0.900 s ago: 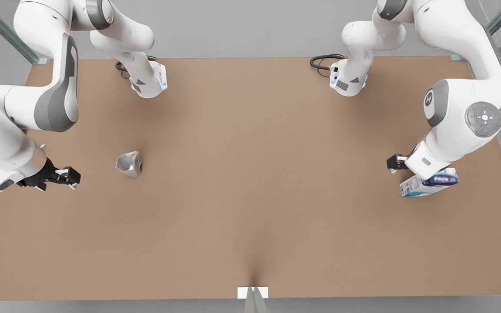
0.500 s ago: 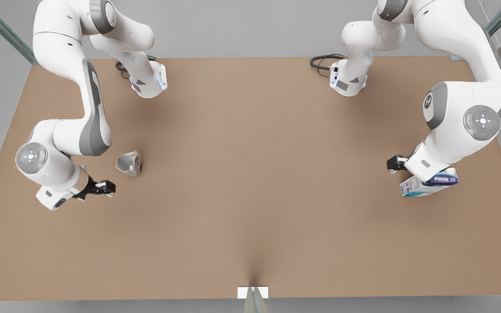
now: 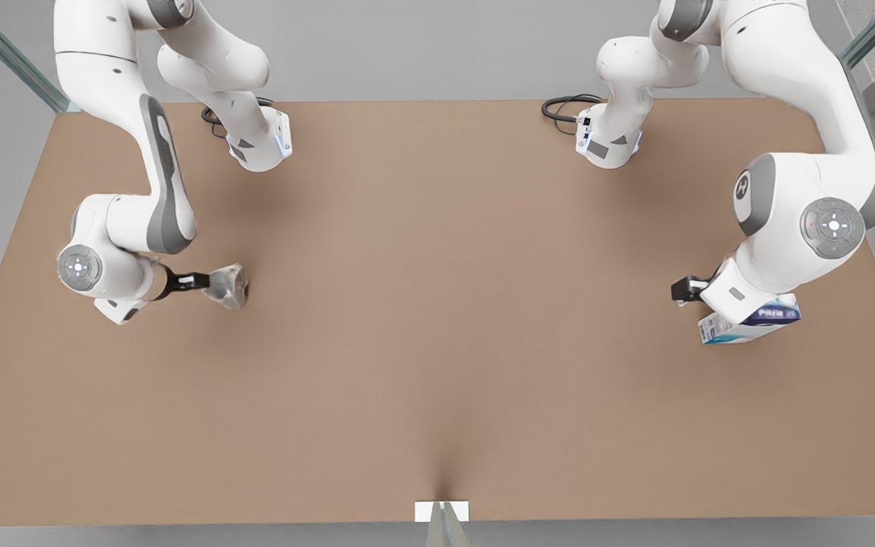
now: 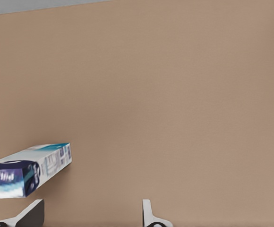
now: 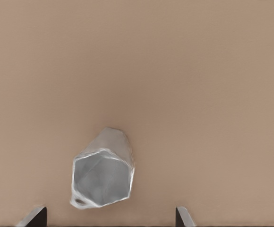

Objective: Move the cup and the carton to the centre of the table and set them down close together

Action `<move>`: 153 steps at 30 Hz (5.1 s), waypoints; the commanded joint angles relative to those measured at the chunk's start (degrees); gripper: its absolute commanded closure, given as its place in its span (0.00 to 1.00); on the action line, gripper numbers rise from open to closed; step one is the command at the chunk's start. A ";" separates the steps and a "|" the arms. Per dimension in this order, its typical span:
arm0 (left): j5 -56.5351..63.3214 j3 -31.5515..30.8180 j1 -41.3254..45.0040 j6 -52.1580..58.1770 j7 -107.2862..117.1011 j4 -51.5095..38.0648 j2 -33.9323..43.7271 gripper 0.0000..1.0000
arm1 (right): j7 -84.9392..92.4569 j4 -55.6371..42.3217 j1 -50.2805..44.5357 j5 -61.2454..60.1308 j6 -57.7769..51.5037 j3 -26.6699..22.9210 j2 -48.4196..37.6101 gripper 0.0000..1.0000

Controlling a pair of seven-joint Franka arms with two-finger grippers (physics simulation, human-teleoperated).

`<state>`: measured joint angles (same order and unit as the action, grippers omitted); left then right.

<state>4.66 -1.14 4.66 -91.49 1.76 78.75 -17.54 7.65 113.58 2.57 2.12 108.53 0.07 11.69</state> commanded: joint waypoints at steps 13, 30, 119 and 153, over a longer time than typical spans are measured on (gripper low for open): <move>0.17 0.00 0.00 0.09 0.00 0.09 -1.01 0.00 | 0.00 9.12 3.32 -3.44 6.43 -0.51 5.80 0.00; 0.26 0.00 0.00 0.26 -0.09 0.09 -1.01 0.00 | -0.62 9.73 3.67 -3.88 10.56 -0.42 8.43 0.79; 2.54 12.39 -10.02 -20.39 -100.99 19.69 -4.61 0.00 | -4.66 -36.59 -3.89 -2.73 -20.02 -6.66 3.07 0.00; -1.06 -3.52 -3.35 -9.33 -58.29 11.69 -1.98 0.31 | -2.11 -39.40 -4.41 -0.63 -18.35 -6.49 3.69 0.00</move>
<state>3.41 -4.73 4.36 -98.71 -51.74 90.16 -18.97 5.59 74.18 -1.67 1.58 90.09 -6.47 15.19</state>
